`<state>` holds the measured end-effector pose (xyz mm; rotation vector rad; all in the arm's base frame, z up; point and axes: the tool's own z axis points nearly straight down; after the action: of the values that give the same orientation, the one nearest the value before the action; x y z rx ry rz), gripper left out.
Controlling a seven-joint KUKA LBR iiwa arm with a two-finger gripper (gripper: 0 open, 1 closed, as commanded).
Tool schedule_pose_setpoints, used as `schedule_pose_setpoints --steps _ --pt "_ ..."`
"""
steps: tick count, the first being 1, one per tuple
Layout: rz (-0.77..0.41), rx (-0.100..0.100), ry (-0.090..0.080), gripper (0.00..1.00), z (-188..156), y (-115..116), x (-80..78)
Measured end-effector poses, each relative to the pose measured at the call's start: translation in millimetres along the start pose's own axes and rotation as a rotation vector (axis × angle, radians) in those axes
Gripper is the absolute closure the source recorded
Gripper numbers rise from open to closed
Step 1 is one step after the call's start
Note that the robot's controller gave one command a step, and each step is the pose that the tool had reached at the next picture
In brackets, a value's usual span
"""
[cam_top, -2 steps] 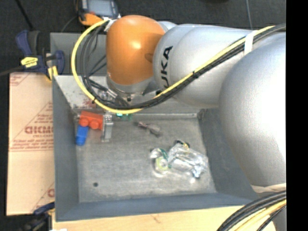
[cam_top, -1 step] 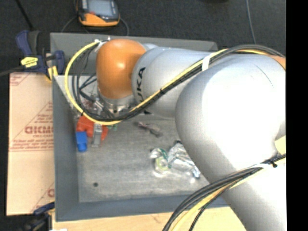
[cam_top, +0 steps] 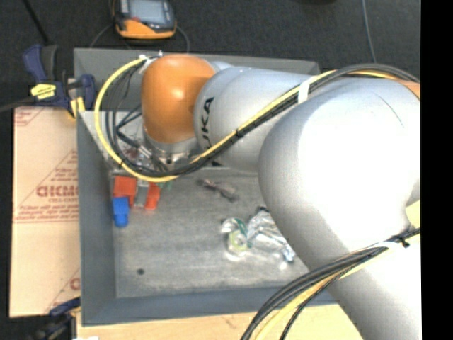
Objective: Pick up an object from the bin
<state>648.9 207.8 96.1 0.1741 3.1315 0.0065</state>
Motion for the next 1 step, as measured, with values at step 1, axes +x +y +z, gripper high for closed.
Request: schedule_pose_setpoints --steps 1 --pt "0.006 0.000 -0.003 1.00 -53.7 16.2 17.1"
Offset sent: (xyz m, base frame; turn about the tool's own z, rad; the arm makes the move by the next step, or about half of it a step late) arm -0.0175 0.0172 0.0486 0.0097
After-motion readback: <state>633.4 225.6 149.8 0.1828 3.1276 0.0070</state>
